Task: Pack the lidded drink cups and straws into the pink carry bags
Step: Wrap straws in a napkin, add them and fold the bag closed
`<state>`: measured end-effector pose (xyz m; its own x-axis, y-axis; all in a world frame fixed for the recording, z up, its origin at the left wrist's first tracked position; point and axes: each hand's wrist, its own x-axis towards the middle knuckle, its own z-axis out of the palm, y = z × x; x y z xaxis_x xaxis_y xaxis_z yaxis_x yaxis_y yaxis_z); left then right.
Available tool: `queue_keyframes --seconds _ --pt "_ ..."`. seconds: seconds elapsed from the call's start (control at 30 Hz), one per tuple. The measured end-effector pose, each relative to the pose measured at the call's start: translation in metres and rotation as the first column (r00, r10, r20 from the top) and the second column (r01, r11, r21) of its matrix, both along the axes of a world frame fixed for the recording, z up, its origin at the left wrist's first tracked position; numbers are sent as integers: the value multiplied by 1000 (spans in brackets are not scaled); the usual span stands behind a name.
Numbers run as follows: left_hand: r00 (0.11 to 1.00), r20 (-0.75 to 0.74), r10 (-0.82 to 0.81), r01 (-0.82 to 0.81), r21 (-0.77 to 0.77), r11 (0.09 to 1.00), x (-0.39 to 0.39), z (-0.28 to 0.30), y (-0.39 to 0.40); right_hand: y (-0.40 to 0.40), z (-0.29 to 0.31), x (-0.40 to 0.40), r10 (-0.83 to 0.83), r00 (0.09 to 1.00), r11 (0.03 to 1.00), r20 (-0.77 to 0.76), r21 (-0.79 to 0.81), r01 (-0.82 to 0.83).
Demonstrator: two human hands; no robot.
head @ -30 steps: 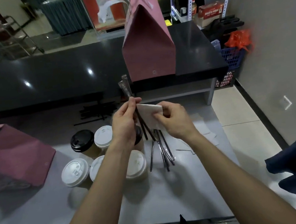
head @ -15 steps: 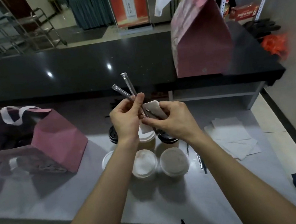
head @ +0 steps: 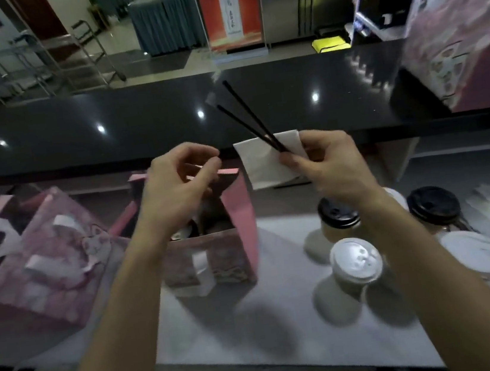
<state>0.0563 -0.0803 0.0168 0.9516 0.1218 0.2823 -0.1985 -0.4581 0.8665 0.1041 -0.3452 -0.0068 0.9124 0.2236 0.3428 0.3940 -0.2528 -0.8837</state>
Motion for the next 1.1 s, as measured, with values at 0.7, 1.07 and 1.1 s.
queue_keyframes --seconds 0.7,1.07,1.1 --pt "885 -456 -91 341 505 793 -3 -56 200 177 -9 15 141 961 469 -237 -839 -276" --pt "820 -454 -348 552 471 688 3 -58 209 231 -15 27 46 994 213 96 -973 84" --pt "814 -455 -361 563 466 683 4 -59 209 233 -16 29 48 993 223 112 -970 99"
